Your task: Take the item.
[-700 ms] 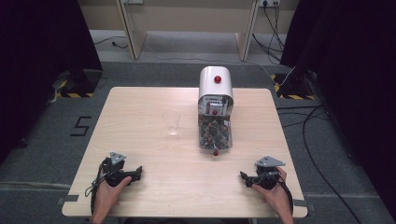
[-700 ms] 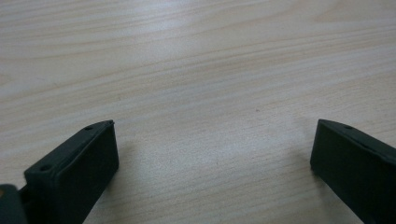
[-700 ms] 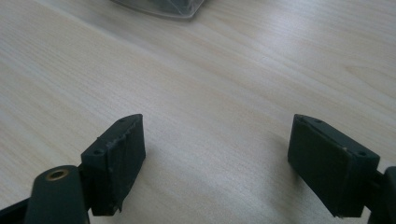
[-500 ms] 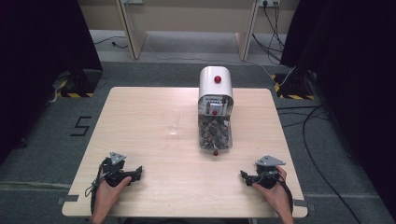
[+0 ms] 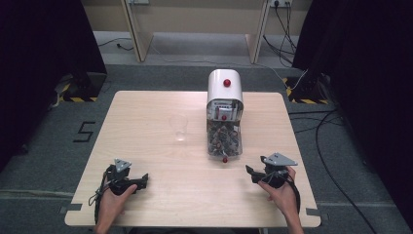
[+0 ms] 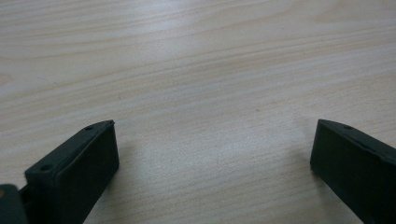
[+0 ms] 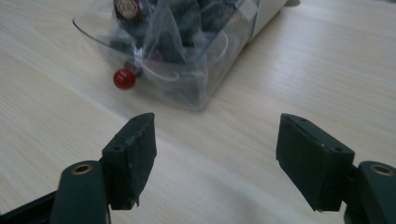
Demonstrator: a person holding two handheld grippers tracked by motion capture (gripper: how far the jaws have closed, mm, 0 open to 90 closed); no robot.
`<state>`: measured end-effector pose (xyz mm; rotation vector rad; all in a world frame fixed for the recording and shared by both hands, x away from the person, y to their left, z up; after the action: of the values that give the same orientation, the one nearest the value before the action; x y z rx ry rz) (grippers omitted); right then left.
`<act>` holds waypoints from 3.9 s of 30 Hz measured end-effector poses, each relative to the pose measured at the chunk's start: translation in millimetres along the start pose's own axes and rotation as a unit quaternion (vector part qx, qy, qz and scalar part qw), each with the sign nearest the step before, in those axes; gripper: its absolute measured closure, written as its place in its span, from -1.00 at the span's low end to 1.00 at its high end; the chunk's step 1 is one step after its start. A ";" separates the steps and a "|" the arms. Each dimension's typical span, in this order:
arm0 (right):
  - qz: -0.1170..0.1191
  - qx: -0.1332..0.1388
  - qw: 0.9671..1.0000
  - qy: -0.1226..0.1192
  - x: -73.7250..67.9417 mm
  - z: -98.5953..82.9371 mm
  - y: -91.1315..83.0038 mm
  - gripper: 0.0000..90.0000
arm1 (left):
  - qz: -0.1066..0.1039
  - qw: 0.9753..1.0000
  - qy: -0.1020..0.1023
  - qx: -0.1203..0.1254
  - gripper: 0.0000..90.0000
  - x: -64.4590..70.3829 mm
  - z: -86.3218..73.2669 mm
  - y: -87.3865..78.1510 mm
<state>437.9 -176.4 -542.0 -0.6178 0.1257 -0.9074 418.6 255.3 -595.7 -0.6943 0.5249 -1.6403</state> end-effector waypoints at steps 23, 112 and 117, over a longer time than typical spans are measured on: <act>0.012 0.070 0.997 -0.007 -4.9 61.1 6.5 -0.06 | 0.001 1.000 0.000 0.001 -0.98 0.0 -0.3 -0.4; 0.058 0.073 0.995 -0.030 -22.6 131.6 77.4 1.00 | 0.000 1.000 -0.001 0.001 -0.98 -0.2 -1.0 -1.3; 0.058 0.084 0.994 -0.035 -24.2 138.9 69.5 1.00 | 0.000 1.000 -0.001 0.001 -0.98 -0.2 -1.0 -1.3</act>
<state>520.7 -63.8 -470.0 -0.4796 0.0203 -0.7736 416.9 255.7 -595.6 -0.6944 0.5208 -1.6389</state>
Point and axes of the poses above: each handheld gripper's, and its own axes: y roughly forward along the jaws, z roughly out of its top, x roughly to its right, the point moved 10 cm from there along y, roughly forward along the jaws, and after that the axes turned 10 degrees about -y, right-handed, at the moved point
